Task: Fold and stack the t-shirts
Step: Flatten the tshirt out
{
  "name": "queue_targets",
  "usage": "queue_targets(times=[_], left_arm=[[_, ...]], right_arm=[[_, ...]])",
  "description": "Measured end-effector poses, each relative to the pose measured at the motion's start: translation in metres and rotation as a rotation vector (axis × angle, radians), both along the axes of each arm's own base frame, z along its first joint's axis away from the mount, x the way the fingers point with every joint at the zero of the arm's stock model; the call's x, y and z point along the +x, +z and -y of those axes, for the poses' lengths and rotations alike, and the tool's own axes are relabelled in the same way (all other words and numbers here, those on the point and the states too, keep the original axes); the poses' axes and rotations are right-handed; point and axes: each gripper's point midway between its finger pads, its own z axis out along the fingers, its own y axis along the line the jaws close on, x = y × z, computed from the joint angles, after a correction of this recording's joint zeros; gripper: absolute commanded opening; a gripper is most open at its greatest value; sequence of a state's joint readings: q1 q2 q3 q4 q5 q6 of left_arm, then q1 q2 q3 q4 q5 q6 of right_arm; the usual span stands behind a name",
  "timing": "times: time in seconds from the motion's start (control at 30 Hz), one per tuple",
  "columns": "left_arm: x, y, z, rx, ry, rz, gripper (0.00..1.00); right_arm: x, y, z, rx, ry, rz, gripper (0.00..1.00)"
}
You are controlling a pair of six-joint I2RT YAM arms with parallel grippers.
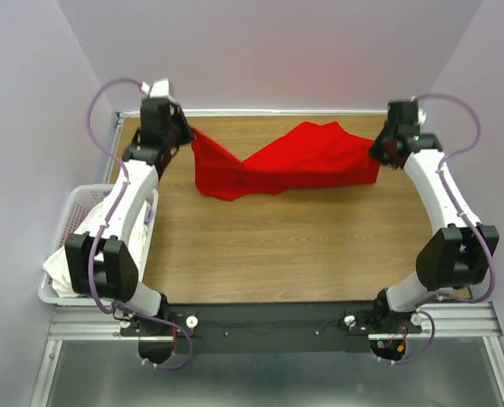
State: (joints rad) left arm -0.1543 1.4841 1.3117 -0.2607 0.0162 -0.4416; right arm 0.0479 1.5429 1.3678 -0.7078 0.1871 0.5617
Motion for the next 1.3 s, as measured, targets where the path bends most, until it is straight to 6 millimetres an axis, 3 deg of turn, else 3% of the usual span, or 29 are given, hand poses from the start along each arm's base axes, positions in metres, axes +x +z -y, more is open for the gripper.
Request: queue_targets(times=[0.07,0.1,0.17,0.23,0.33,0.47,0.57,0.77,0.9,0.97,1.03,1.1,1.17,1.23,1.3], left_arm=[[0.016,0.048,0.0,-0.014,0.008,0.092,0.0],[0.022,0.079,-0.002,-0.022,0.016,0.154,0.0],[0.025,0.142,-0.009,-0.038,0.039,0.272,0.0],[0.018,0.193,-0.015,-0.049,0.058,0.378,0.0],[-0.003,0.241,-0.024,-0.046,0.086,0.484,0.0],[-0.054,0.293,-0.046,-0.001,0.158,0.601,0.0],[-0.1,0.349,-0.063,0.027,0.212,0.732,0.0],[-0.202,0.449,-0.086,0.044,0.281,1.0,0.0],[-0.244,0.474,-0.092,0.045,0.293,1.086,0.0],[-0.252,0.478,-0.093,0.056,0.294,1.102,0.0],[-0.244,0.473,-0.092,0.067,0.295,1.088,0.0],[-0.222,0.459,-0.089,0.086,0.287,1.041,0.0],[-0.183,0.433,-0.08,0.109,0.264,0.965,0.0],[-0.141,0.399,-0.069,0.128,0.231,0.879,0.0],[-0.087,0.345,-0.055,0.153,0.184,0.747,0.0]], right_arm=[[0.035,0.07,0.006,-0.029,-0.001,0.166,0.01],[0.041,0.09,0.009,-0.04,-0.002,0.212,0.01],[0.051,0.148,0.015,-0.064,-0.01,0.339,0.01],[0.05,0.187,0.019,-0.08,-0.017,0.426,0.01],[0.035,0.224,0.023,-0.104,-0.016,0.509,0.01],[0.001,0.261,0.026,-0.145,0.0,0.586,0.01],[-0.028,0.294,0.029,-0.169,0.007,0.671,0.01],[-0.103,0.395,0.032,-0.241,0.014,0.951,0.01],[-0.14,0.433,0.034,-0.275,0.012,1.072,0.01],[-0.151,0.444,0.034,-0.286,0.018,1.113,0.01],[-0.15,0.444,0.032,-0.294,0.032,1.116,0.01],[-0.137,0.432,0.03,-0.298,0.056,1.083,0.01],[-0.114,0.409,0.027,-0.299,0.083,1.016,0.01],[-0.082,0.373,0.024,-0.293,0.111,0.92,0.01],[-0.041,0.316,0.022,-0.283,0.136,0.77,0.01]])
